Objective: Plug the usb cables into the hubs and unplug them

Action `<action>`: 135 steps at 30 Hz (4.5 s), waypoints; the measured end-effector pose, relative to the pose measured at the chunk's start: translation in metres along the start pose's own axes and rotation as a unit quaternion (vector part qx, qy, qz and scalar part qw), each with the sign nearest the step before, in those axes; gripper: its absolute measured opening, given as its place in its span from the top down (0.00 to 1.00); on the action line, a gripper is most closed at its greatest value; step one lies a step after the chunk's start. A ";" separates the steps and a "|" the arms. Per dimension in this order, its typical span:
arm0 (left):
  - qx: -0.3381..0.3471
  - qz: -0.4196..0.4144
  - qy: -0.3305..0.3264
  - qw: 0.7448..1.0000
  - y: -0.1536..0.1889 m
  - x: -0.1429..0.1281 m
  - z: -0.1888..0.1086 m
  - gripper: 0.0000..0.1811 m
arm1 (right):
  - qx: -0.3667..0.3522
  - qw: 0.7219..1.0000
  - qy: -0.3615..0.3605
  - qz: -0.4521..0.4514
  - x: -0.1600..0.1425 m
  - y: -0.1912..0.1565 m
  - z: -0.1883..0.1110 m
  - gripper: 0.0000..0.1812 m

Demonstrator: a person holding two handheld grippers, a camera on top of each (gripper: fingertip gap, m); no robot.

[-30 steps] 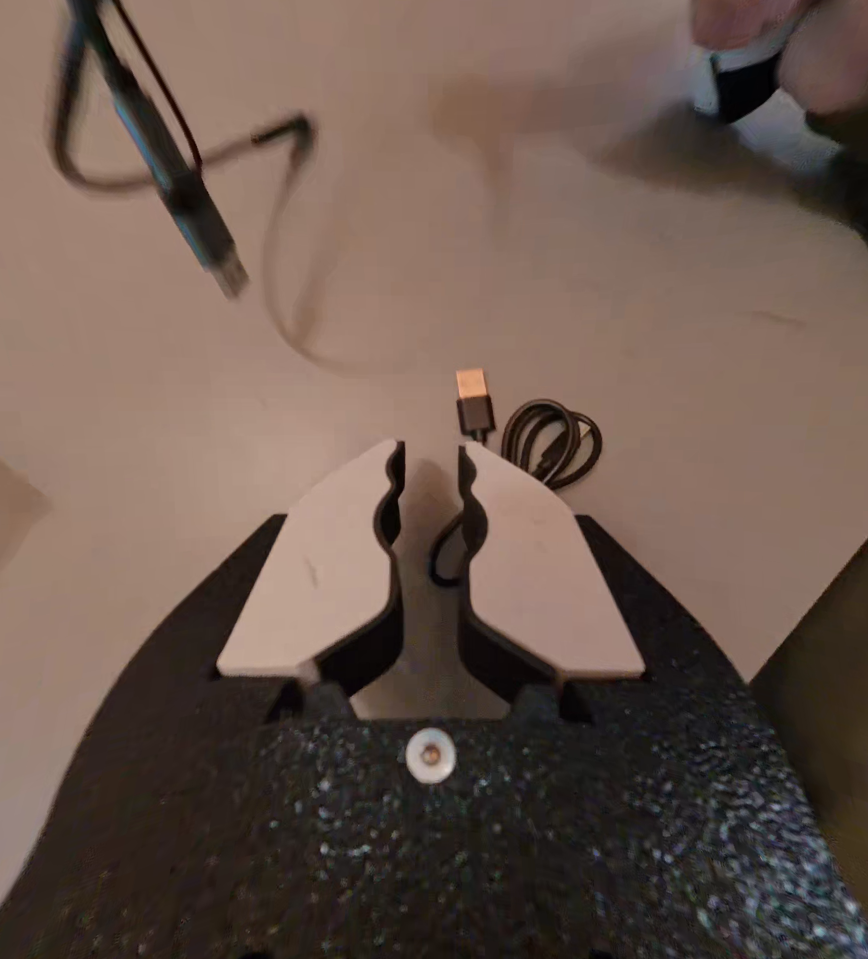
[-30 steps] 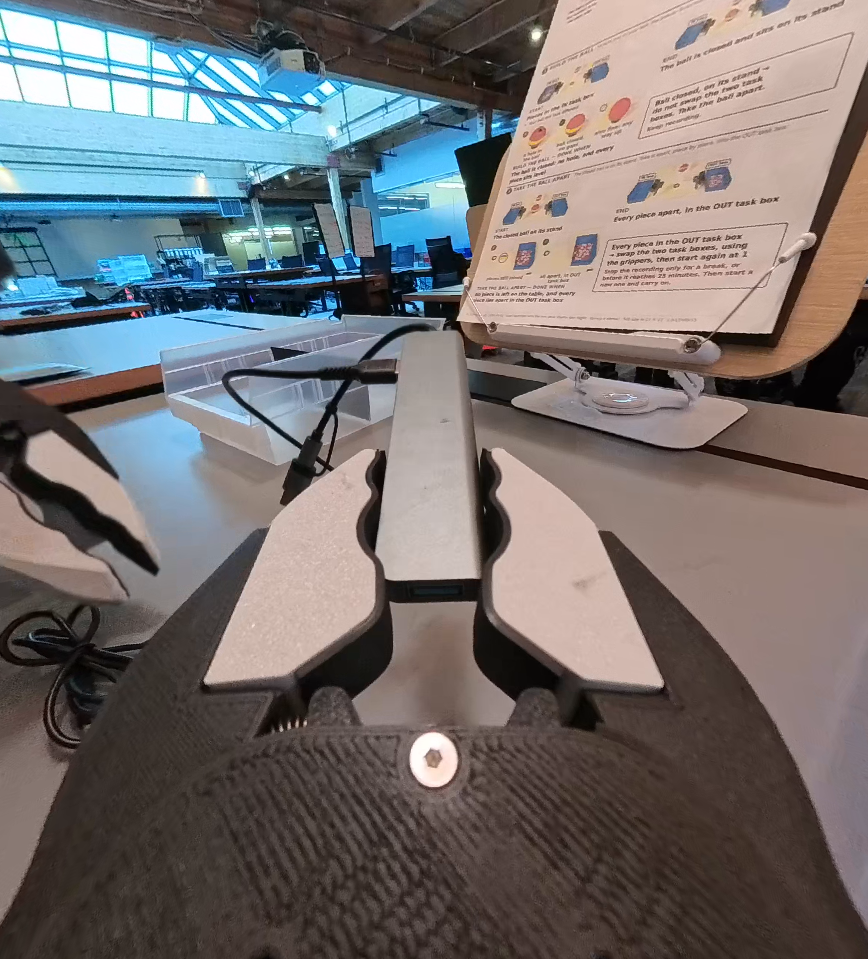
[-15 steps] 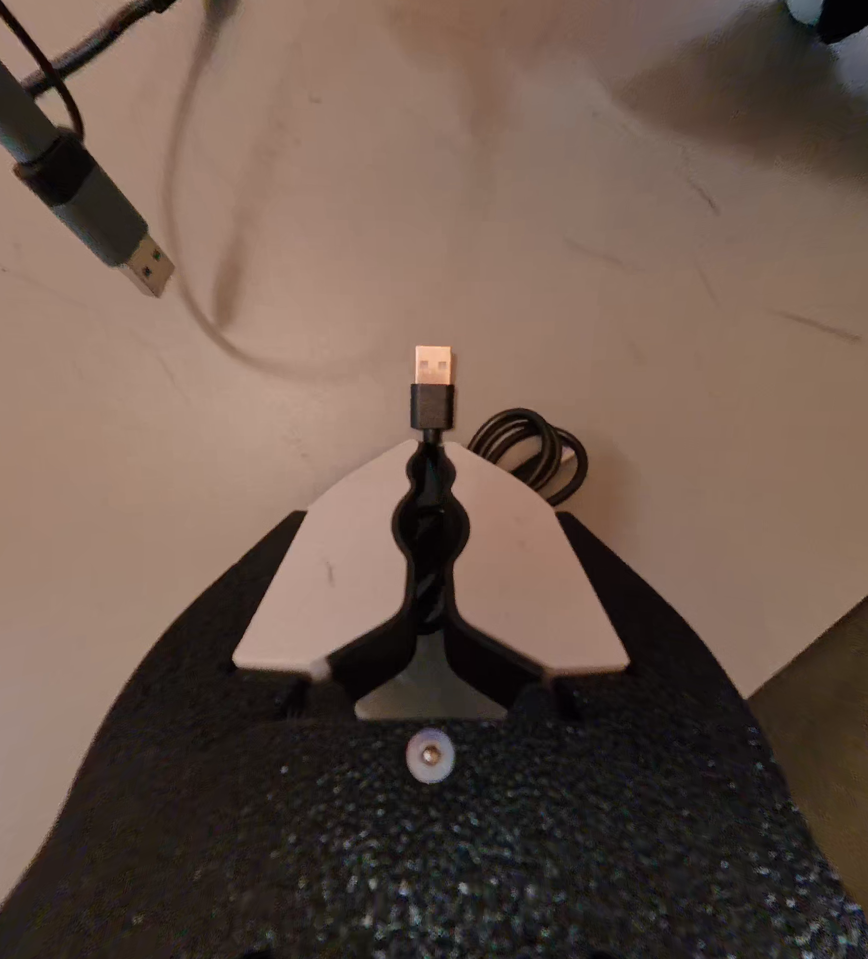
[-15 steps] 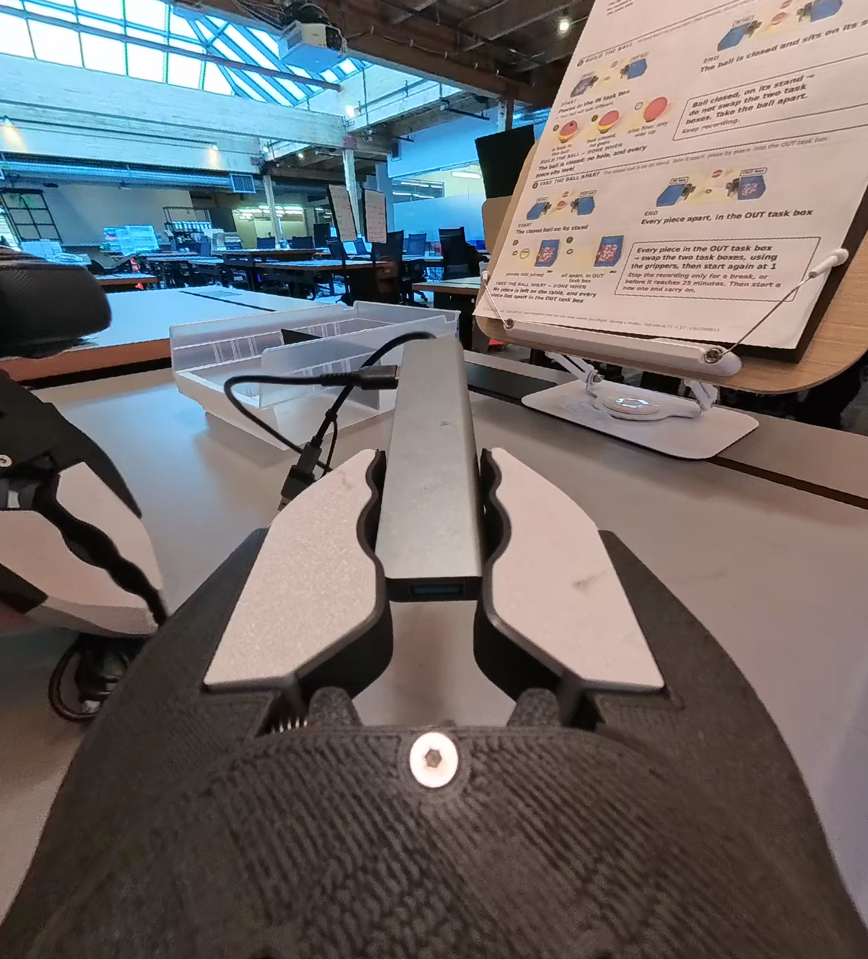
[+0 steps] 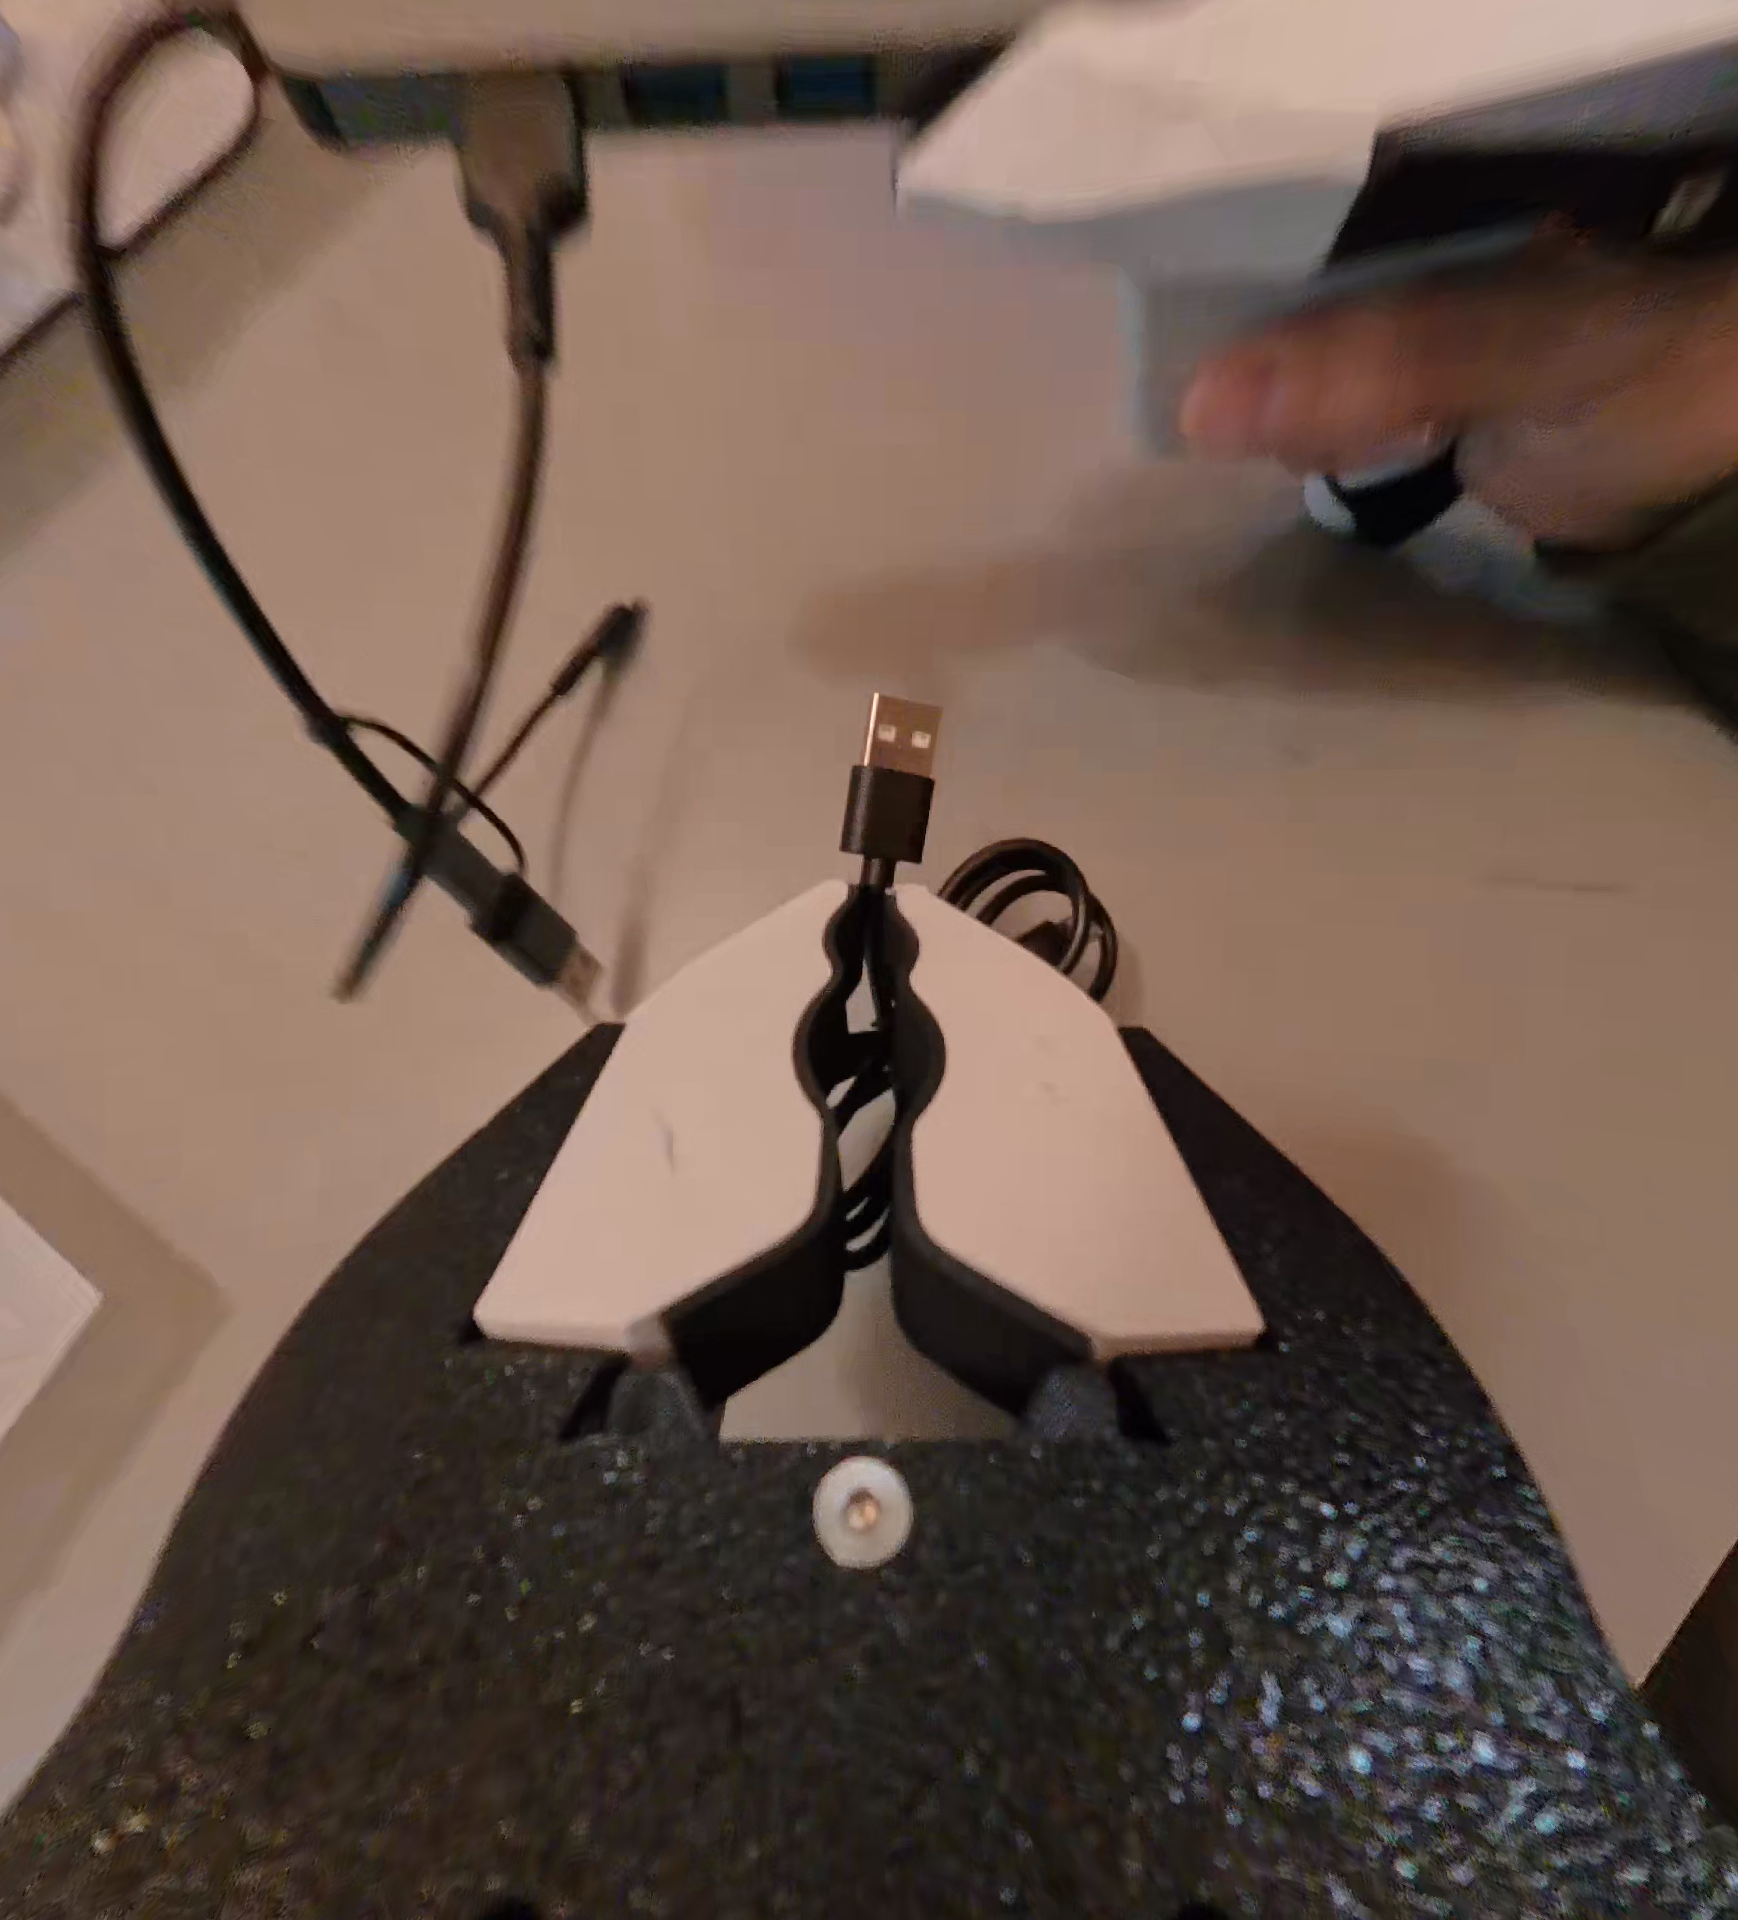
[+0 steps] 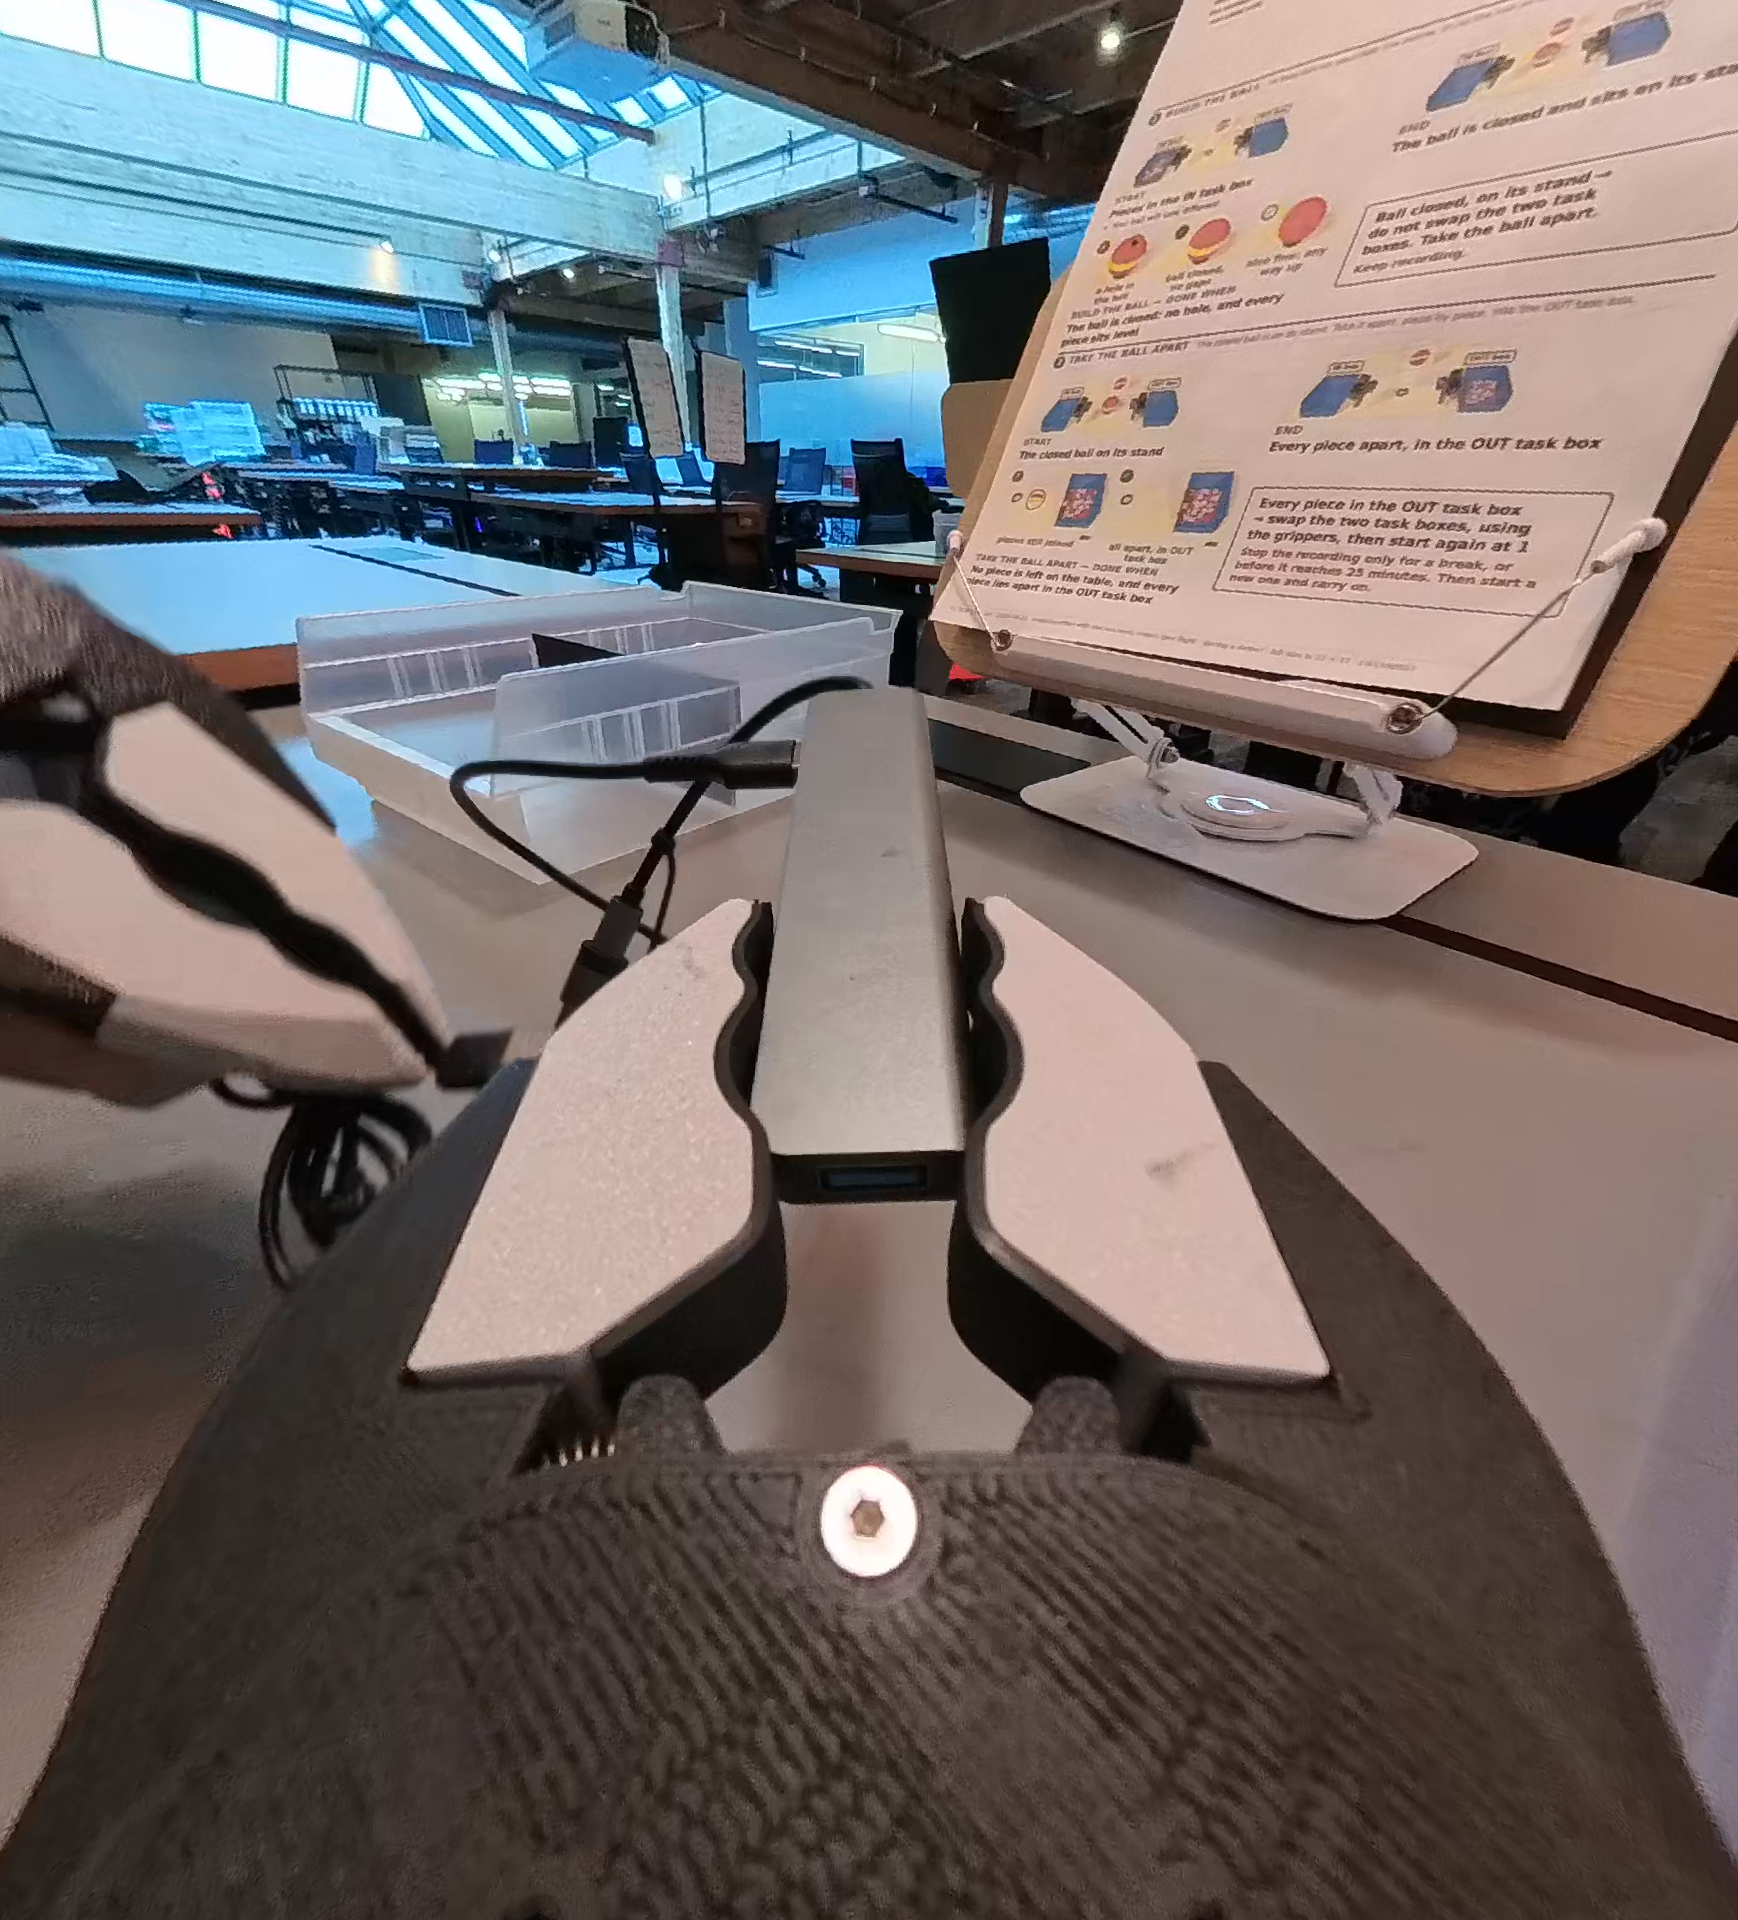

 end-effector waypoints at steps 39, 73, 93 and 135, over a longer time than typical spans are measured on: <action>-0.056 -0.093 0.033 0.994 -0.016 0.018 -0.019 0.99 | -0.056 0.984 -0.027 -0.165 0.008 -0.064 0.013 0.81; -0.044 -0.010 0.188 0.981 -0.002 0.019 -0.002 0.85 | -0.030 0.998 0.030 -0.039 0.010 -0.042 0.007 0.81; 0.019 0.016 0.190 0.982 0.000 0.015 0.005 0.92 | -0.015 0.996 0.023 -0.084 0.011 -0.052 0.010 0.79; 0.124 0.099 0.235 0.959 0.007 0.019 -0.009 0.92 | 0.017 0.999 0.037 -0.034 0.010 -0.047 0.009 0.80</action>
Point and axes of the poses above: each gripper's, where its closed fingertips meet, z out along the fingers, x out of its top, y = z × x across the jaws, the point moved 10 cm from there along -z, back along the fingers, and after that the axes turned 11 degrees about -z, right-handed, at the moved point
